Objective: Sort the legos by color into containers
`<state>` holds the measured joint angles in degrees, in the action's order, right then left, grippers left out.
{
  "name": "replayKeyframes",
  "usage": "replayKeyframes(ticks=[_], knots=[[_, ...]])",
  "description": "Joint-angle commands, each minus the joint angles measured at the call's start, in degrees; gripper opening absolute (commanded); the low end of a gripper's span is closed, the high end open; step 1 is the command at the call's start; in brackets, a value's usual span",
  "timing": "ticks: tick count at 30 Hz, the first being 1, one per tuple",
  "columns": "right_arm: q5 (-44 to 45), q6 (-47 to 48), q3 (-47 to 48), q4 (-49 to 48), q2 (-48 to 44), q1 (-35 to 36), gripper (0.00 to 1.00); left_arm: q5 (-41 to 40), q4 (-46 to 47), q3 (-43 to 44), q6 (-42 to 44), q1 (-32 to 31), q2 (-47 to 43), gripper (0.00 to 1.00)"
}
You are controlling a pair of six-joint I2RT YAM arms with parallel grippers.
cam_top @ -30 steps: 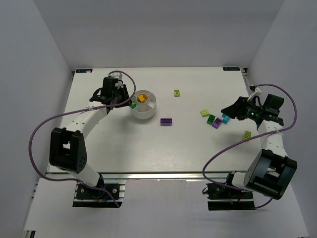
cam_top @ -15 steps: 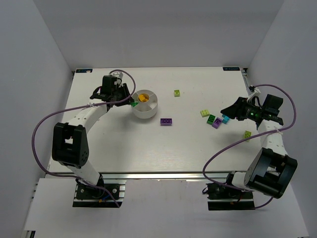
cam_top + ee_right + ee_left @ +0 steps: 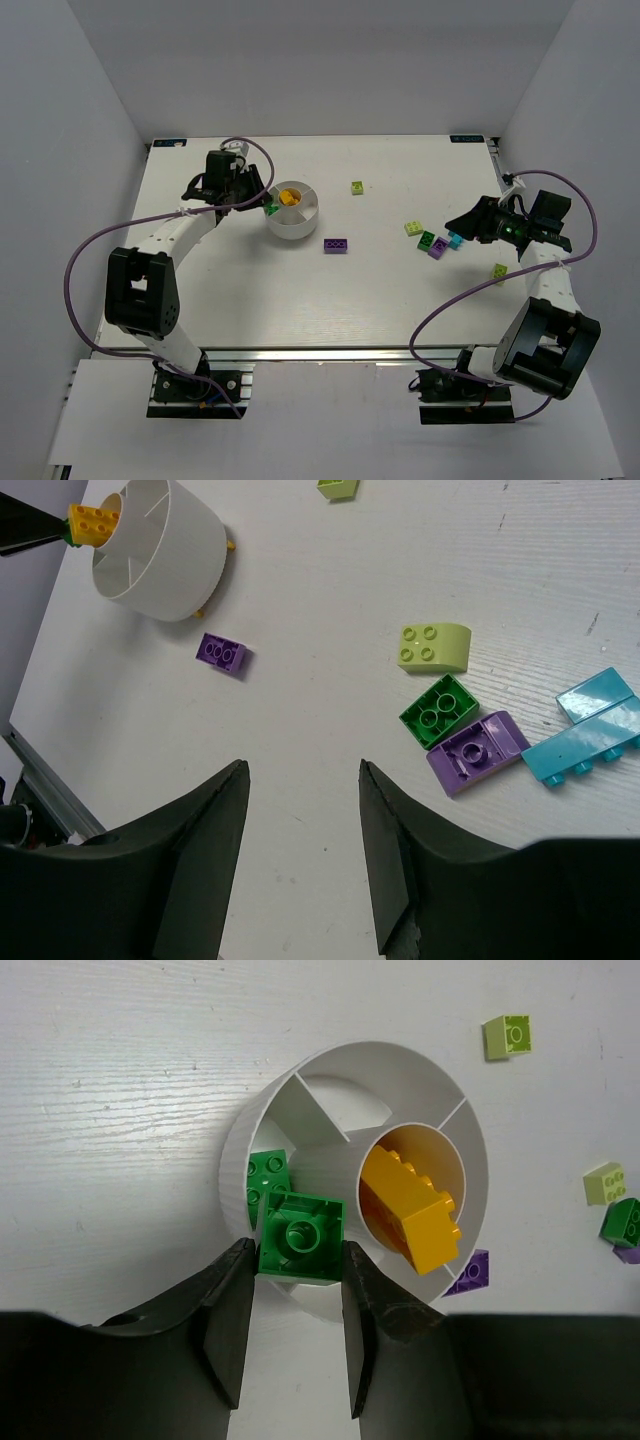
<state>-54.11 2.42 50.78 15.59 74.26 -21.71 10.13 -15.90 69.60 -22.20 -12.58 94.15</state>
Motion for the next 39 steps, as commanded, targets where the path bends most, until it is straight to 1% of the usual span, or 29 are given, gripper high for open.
replayKeyframes(ticks=[1,6,8,9,12,13,15,16,19,22,24,25,26,27,28,29,30,31,32,33,34,35,36,37,39], knots=[[-0.4,1.1,1.9,0.1,0.1,0.2,0.54,2.1,2.4,1.1,-0.7,-0.1,-0.9,0.31],[-0.3,1.1,1.8,0.1,0.1,0.0,0.54,2.6,2.5,1.5,-0.8,-0.1,0.6,0.31],[-0.4,1.1,1.9,0.1,0.1,0.1,0.54,2.5,2.3,1.5,-0.9,-0.1,1.0,0.35],[-0.3,1.1,1.9,0.1,0.1,0.2,0.54,2.4,2.3,1.5,-0.9,-0.1,1.2,0.4],[-0.3,1.1,1.9,0.1,0.0,0.2,0.54,2.1,2.4,1.3,-0.8,-0.1,1.3,0.52],[-0.3,1.1,1.9,0.1,0.0,0.1,0.54,2.1,2.3,1.4,-0.7,-0.1,1.4,0.58],[-0.5,1.1,1.9,0.2,0.1,0.2,0.54,2.0,2.2,1.3,-0.7,-0.1,1.4,0.65],[-0.4,1.1,1.9,0.3,0.1,0.2,0.54,2.1,2.3,1.4,-0.8,-0.1,1.5,0.7],[-0.3,1.1,1.9,0.3,0.2,0.2,0.54,2.3,2.1,1.8,-0.7,-0.1,1.6,0.74],[-0.5,1.4,1.8,0.3,0.3,0.1,0.54,2.0,1.4,3.3,-0.6,-0.1,1.2,0.74],[-2.3,3.5,1.9,1.0,0.4,0.4,0.55,0.3,0.2,4.6,0.0,-0.1,-0.4,0.71],[-4.1,5.3,2.1,2.0,0.5,0.8,0.56,-0.4,-0.3,5.2,0.2,-0.1,-1.5,0.67],[-4.5,10.9,2.6,5.1,0.9,1.1,0.56,-1.1,-0.5,5.3,0.5,-0.1,-2.8,0.5],[-4.4,14.5,4.4,7.3,1.8,2.3,0.56,-2.4,-1.0,5.3,0.8,-0.1,-6.0,0.38],[-2.0,18.8,5.6,10.4,2.6,4.2,0.56,-2.5,-1.4,4.8,1.0,-0.1,-7.9,0.26],[-0.2,26.7,6.5,14.4,3.4,5.4,0.56,-2.4,-1.4,2.9,1.1,-0.1,-10.0,0.1],[3.0,29.5,7.7,15.8,4.4,7.6,0.56,-1.8,-1.1,1.2,1.3,-0.1,-14.6,0.07],[9.8,31.9,8.0,16.4,6.5,9.8,0.6,0.2,0.7,-0.9,1.4,-0.1,-17.0,0.07],[13.5,33.7,8.4,16.7,8.0,11.0,0.66,1.8,1.7,-5.6,1.5,-0.1,-19.3,0.07],[17.5,35.8,9.3,16.5,10.5,13.1,0.73,3.2,2.4,-8.0,2.2,-0.1,-21.7,0.21],[23.5,37.1,9.9,16.7,11.8,15.1,0.89,4.5,4.0,-10.2,2.5,-0.1,-26.4,0.33],[26.2,37.7,10.4,15.8,13.1,16.1,0.89,6.5,4.9,-12.5,2.5,-0.1,-28.6,0.46],[28.6,36.7,10.9,15.2,15.1,17.6,0.89,7.2,5.6,-16.7,3.0,-0.1,-31.0,0.65],[32.1,35.4,12.3,14.6,16.1,18.8,0.89,7.4,6.8,-18.7,3.5,-0.1,-35.1,0.71],[36.3,29.6,14.4,12.7,19.4,20.4,0.89,7.3,7.9,-24.0,4.4,-0.1,-38.8,0.76]])
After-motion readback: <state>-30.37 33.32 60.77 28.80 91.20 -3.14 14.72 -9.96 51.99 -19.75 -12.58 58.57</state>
